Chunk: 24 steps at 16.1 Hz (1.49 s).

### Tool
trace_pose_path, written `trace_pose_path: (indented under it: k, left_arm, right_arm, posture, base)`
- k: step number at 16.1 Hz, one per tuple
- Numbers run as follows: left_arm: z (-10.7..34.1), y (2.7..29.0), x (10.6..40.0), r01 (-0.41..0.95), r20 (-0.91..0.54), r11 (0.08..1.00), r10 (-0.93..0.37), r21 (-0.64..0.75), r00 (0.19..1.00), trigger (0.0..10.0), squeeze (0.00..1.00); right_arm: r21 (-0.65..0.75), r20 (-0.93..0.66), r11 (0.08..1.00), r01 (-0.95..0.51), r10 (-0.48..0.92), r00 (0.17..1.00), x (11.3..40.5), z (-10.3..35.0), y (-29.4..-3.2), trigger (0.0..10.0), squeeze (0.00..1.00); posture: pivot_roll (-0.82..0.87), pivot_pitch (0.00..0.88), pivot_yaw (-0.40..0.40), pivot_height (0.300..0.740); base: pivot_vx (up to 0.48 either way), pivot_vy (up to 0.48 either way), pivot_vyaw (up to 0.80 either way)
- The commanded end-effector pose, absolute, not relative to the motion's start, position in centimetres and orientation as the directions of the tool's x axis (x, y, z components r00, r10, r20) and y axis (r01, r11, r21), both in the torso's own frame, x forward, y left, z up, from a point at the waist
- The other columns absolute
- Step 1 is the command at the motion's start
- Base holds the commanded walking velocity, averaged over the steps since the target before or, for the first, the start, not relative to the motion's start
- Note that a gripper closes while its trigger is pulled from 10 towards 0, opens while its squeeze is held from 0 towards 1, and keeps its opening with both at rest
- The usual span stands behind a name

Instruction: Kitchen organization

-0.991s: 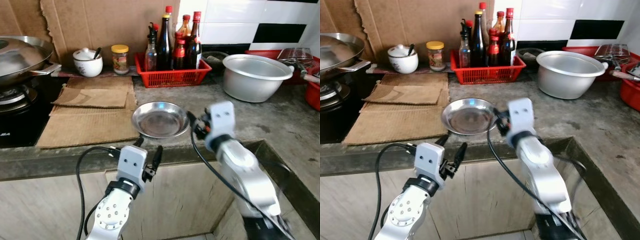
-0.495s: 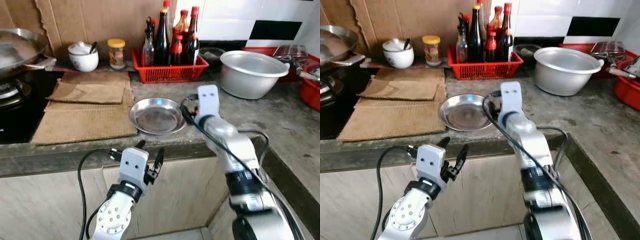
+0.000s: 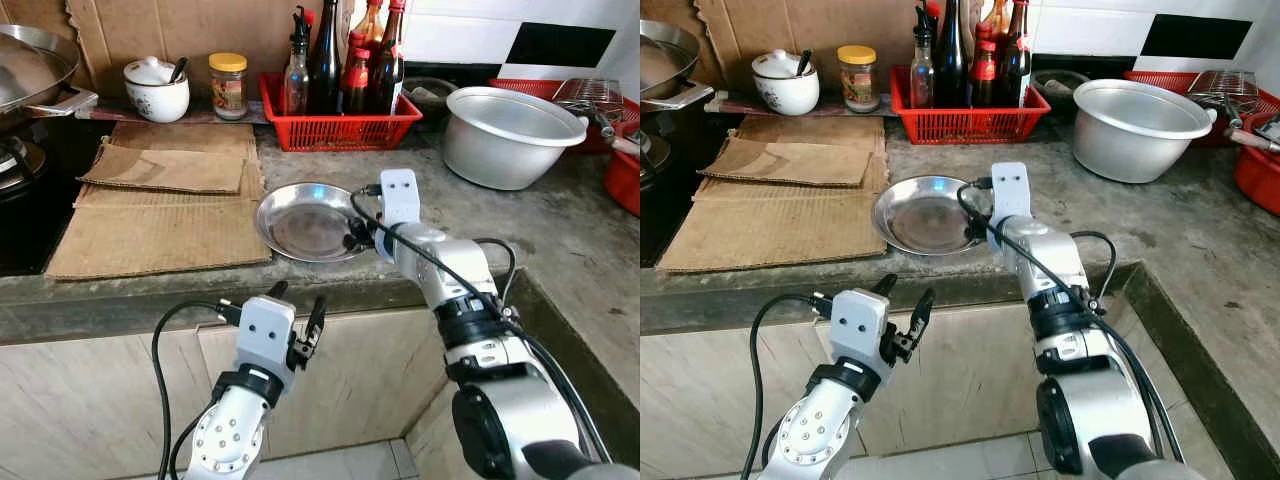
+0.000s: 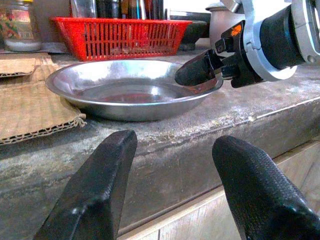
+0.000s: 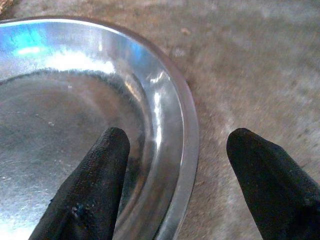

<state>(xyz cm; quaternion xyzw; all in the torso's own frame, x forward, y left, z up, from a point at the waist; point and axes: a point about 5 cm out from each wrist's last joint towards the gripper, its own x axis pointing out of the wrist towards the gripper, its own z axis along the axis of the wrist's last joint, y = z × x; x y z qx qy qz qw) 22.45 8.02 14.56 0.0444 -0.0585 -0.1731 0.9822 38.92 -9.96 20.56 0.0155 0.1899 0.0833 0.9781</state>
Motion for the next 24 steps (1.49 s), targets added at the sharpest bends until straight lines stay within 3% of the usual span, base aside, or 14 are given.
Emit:
trace_pose_path:
  k: [1,5,6,7,12,15,19,22,24]
  left_arm:
    - [14.9,7.7,22.2,0.338,0.105,0.936,-0.348,0.101,0.932,10.0,0.0]
    - [14.9,7.7,22.3,0.336,0.105,0.936,-0.347,0.104,0.932,10.0,0.0]
    - [14.9,7.7,22.4,0.336,0.106,0.936,-0.346,0.104,0.932,10.0,0.0]
    - [14.9,7.7,22.4,0.336,0.106,0.936,-0.347,0.104,0.932,10.0,0.0]
    - [15.0,7.7,22.7,0.337,0.111,0.935,-0.348,0.109,0.931,10.0,0.0]
    - [14.9,7.7,22.8,0.338,0.113,0.934,-0.35,0.112,0.93,10.0,0.0]
    - [15.0,7.8,23.2,0.334,0.122,0.935,-0.348,0.116,0.93,10.0,0.0]
    - [15.1,7.8,23.6,0.337,0.129,0.934,-0.352,0.122,0.927,10.0,0.0]
    - [15.2,7.8,23.8,0.34,0.136,0.932,-0.356,0.124,0.925,10.0,0.0]
  right_arm:
    - [0.101,-0.406,0.984,-0.149,0.177,0.896,39.1,20.5,-10.0,10.0,0.0]
    - [0.124,-0.469,0.981,-0.152,0.193,0.862,39.2,20.1,-9.9,10.0,0.0]
    - [0.113,-0.471,0.982,-0.154,0.19,0.861,39.3,20.0,-9.9,8.9,0.0]
    - [0.108,-0.468,0.982,-0.157,0.189,0.863,39.3,20.0,-9.9,0.0,0.0]
    - [0.121,-0.469,0.987,-0.107,0.152,0.87,39.7,20.1,-10.6,0.0,0.0]
    - [0.228,-0.456,0.973,-0.046,0.148,0.877,39.8,20.2,-11.0,0.0,0.0]
    - [0.524,-0.283,0.847,0.092,0.071,0.957,39.8,21.9,-13.0,0.0,0.0]
    - [0.62,-0.163,0.78,0.09,0.016,0.987,38.5,22.4,-14.0,0.0,0.0]
    - [0.605,-0.092,0.79,0.099,-0.055,0.994,37.6,22.9,-14.8,0.0,0.0]
  posture:
    - [0.1,0.08,-0.129,0.74]
    - [0.1,0.076,-0.128,0.74]
    - [0.1,0.075,-0.127,0.74]
    - [0.1,0.073,-0.126,0.74]
    - [0.1,0.06,-0.123,0.74]
    - [0.1,0.046,-0.124,0.74]
    - [0.1,0.023,-0.118,0.74]
    - [0.1,0.001,-0.103,0.74]
    - [0.1,0.0,-0.096,0.74]
  base:
    - [0.0,0.0,0.0]
    - [0.0,0.0,0.0]
    - [0.0,0.0,0.0]
    - [0.0,0.0,0.0]
    - [0.0,0.0,0.0]
    - [0.0,0.0,0.0]
    - [0.0,0.0,0.0]
    - [0.0,0.0,0.0]
    - [0.0,0.0,0.0]
